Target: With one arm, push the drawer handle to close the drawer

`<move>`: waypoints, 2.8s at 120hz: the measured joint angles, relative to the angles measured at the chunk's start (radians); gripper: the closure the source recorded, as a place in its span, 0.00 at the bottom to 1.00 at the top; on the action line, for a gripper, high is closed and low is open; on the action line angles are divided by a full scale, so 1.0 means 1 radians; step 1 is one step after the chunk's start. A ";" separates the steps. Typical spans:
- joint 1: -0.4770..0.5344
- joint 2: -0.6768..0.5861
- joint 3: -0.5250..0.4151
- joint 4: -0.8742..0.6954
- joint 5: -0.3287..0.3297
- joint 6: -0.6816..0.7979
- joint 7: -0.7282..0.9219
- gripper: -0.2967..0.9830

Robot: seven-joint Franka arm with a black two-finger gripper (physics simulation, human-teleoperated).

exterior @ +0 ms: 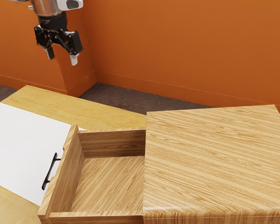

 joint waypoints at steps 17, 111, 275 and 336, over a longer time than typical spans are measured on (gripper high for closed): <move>0.000 0.001 0.000 0.024 0.003 -0.037 -0.008 0.23; -0.008 -0.413 -0.062 -0.349 -0.006 -0.154 0.088 0.23; -0.152 -0.935 -0.066 -1.165 -0.122 0.237 1.184 0.76; -0.150 -0.911 -0.110 -1.170 -0.196 0.267 1.259 0.84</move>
